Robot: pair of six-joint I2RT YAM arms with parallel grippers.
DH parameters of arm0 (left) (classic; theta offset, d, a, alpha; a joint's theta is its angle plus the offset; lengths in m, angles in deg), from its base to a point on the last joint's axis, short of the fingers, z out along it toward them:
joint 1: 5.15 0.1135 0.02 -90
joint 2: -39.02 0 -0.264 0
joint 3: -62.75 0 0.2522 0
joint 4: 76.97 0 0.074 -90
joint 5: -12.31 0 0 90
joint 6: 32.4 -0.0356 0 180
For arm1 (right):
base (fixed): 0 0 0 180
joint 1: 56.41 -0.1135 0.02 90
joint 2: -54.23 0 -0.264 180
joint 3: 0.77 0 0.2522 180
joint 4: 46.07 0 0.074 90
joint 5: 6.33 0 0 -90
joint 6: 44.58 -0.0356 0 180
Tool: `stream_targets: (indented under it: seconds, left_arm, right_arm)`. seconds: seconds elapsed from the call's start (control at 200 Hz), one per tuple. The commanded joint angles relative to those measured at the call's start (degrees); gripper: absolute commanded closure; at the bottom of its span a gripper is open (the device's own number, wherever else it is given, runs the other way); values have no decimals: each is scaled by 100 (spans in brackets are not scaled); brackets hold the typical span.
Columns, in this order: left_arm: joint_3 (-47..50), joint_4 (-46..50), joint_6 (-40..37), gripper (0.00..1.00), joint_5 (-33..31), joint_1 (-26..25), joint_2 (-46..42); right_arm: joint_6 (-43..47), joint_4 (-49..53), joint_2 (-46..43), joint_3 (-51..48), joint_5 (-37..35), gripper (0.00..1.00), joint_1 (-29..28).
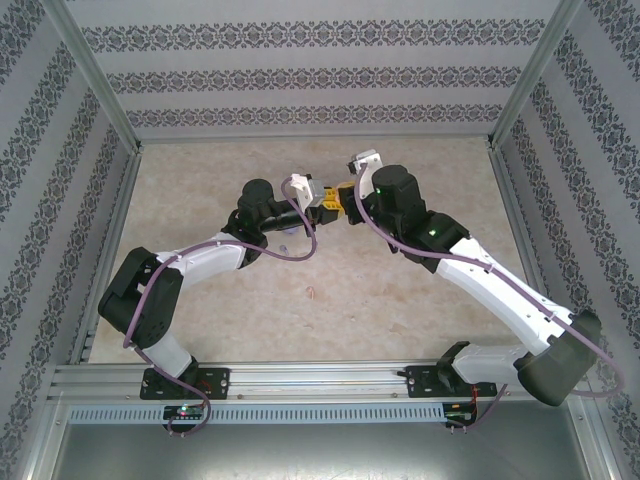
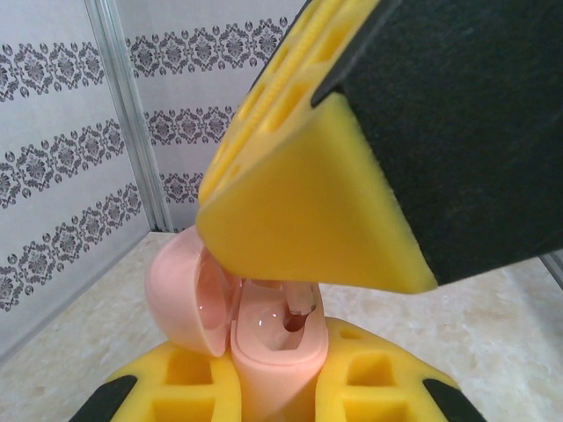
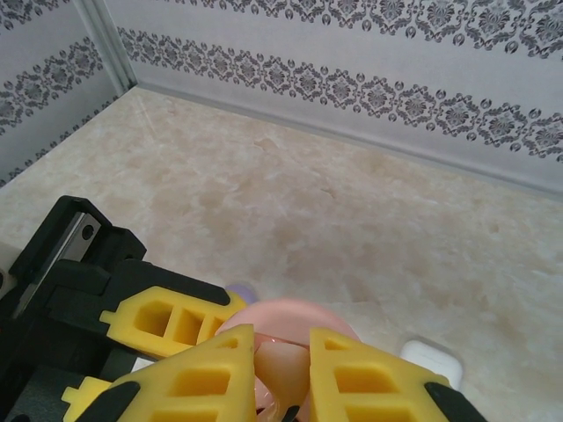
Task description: Insert the wireless bluetooth earbuds into the charging case
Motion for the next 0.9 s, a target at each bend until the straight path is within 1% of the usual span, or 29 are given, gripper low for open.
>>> stream_targets:
  seconds: [0.0,0.255,0.405,0.58,0.619,0.684,0.829,0.894]
  left_arm:
    - [-234,-159,-125,100,438,-163,-256]
    - [-287,-101,-142,100,429,-167,-257]
    - [-292,-107,-135,100,432,-163,-267]
    - [-280,-122,-124,100,413,-171,-266]
    - [-281,-127,-125,100,404,-171,-265]
    - [-274,-124,-116,100,403,-172,-248]
    - [-229,-174,-72,100,394,-187,-217]
    - [-213,-212,-48,100,391,-180,-206]
  right_arm:
    - [222,-146,22,-149,-205,82,-55]
    - [675,-24,104,-128,143,82,-264]
    - [768,110,218,-156,120,82,-387]
    - [683,165,271,-135,41,81,-379]
    - [667,193,281,-87,13,79,-375]
    - [583,244,296,9,-47,70,-371]
    - [398,371,347,256,-110,61,-335]
    - [286,394,360,344,-125,60,-306]
